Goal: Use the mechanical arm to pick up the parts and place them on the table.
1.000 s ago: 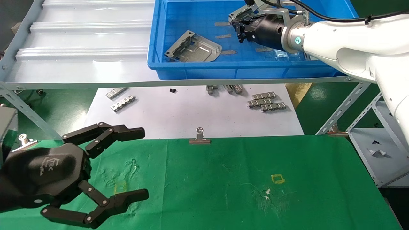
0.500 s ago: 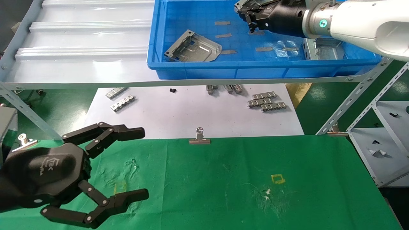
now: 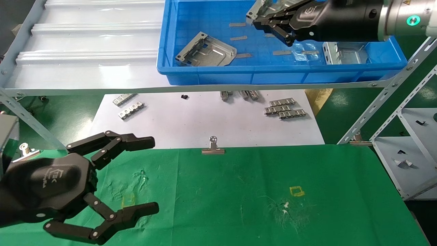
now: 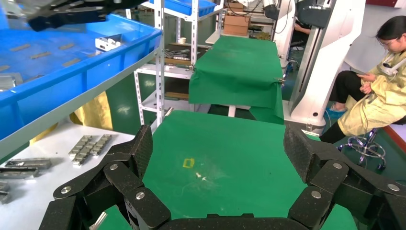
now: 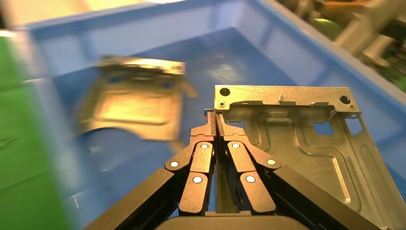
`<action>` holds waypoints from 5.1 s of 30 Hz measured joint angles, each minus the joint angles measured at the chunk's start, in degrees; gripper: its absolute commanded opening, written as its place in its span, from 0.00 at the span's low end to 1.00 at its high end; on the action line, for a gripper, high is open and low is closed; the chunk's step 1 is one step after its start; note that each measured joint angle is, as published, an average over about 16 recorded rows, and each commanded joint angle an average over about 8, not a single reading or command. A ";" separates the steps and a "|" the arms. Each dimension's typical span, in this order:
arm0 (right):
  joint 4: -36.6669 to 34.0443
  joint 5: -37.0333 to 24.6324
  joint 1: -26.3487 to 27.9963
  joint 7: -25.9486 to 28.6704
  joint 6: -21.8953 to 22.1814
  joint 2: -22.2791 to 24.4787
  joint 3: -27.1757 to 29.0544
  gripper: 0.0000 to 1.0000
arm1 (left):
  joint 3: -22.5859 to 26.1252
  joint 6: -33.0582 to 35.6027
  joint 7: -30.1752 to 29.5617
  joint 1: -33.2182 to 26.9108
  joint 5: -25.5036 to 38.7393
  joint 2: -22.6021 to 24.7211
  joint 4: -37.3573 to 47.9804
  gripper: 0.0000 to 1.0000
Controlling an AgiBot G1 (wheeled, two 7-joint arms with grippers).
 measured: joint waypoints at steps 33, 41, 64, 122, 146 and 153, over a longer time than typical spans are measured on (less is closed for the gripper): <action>30.66 20.12 -4.83 2.88 -19.44 19.91 -13.93 0.00 | 0.02 -0.01 0.01 -0.01 -0.02 -0.01 0.00 1.00; 38.02 26.45 -6.16 4.25 -19.18 24.86 -20.03 0.00 | 0.03 -0.01 0.01 -0.01 -0.02 -0.01 0.00 1.00; 29.63 14.31 -12.32 -14.12 -17.99 18.93 -42.26 0.00 | 0.04 -0.02 0.02 -0.01 -0.03 -0.02 0.00 1.00; -5.77 15.43 -13.06 -37.51 -16.08 6.77 -42.05 1.00 | 0.09 -0.03 0.04 -0.02 -0.06 -0.03 0.00 1.00; 2.54 25.00 -13.14 -26.14 -19.69 11.44 -36.65 1.00 | 0.09 -0.05 0.05 -0.01 -0.07 -0.04 0.02 1.00; 6.16 25.01 -15.83 -23.79 -19.26 12.37 -33.10 1.00 | 0.09 -0.05 0.05 -0.02 -0.07 -0.04 0.02 1.00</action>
